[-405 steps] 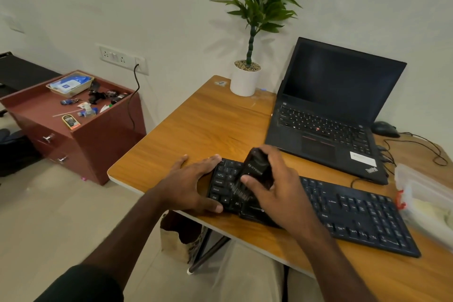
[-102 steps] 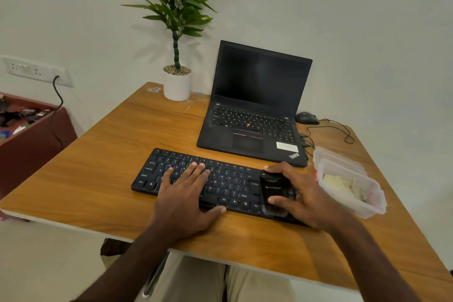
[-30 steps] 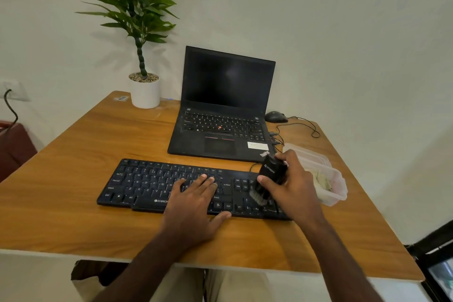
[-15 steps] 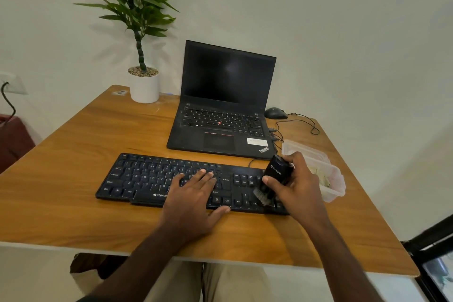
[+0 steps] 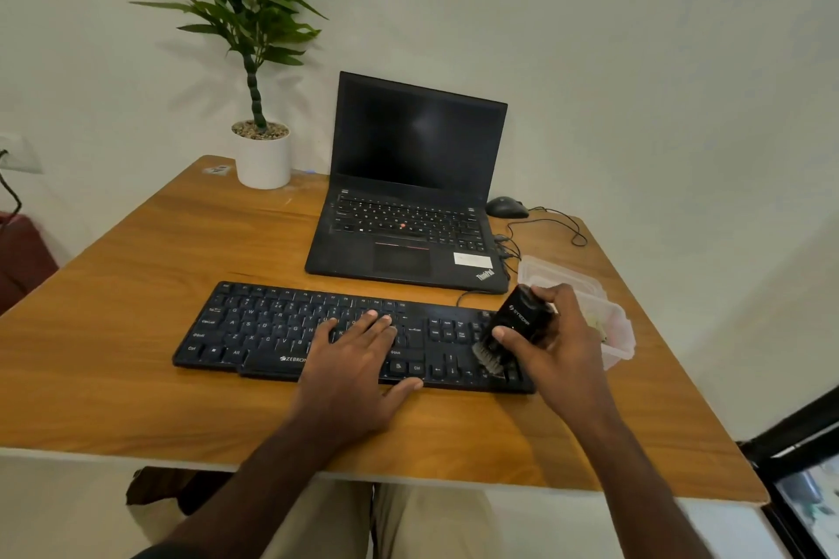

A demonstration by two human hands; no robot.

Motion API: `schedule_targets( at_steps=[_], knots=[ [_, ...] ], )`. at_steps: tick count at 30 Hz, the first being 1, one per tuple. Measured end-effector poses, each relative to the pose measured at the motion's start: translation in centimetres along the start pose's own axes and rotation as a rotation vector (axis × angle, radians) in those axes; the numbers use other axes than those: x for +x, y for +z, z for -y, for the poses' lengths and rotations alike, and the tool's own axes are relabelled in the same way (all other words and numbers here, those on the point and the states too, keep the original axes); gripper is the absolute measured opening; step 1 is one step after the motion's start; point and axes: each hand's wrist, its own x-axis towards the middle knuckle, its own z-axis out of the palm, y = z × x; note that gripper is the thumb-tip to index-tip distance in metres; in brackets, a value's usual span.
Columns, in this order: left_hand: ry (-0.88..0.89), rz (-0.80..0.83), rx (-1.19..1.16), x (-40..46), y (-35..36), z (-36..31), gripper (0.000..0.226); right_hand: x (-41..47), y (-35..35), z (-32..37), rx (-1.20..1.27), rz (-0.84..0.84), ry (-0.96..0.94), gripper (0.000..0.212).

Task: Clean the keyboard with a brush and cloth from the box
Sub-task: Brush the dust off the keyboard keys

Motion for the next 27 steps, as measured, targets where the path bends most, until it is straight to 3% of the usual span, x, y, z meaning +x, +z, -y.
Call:
schedule_targets(
  at_steps=[7,11,14,19,27],
  knots=[
    [-0.01,0.0,0.006,-0.1,0.0,0.0,0.097,-1.9,3.3,0.6,-0.066,0.095,-0.111,0.05],
    [-0.007,-0.012,-0.002,-0.1,0.2,0.1,0.1,-1.0,2.1,0.0,-0.005,0.008,-0.061,0.051],
    [-0.002,-0.017,-0.01,-0.1,0.1,0.0,0.105,-1.3,2.5,-0.3,-0.058,0.048,-0.085,0.052],
    [0.0,-0.003,-0.017,0.0,0.1,0.1,0.098,-0.4,1.9,-0.8,-0.071,-0.037,-0.099,0.053],
    [0.004,-0.008,-0.009,0.0,0.3,0.2,0.097,-1.6,2.1,-0.4,-0.05,0.103,-0.118,0.049]
  ],
)
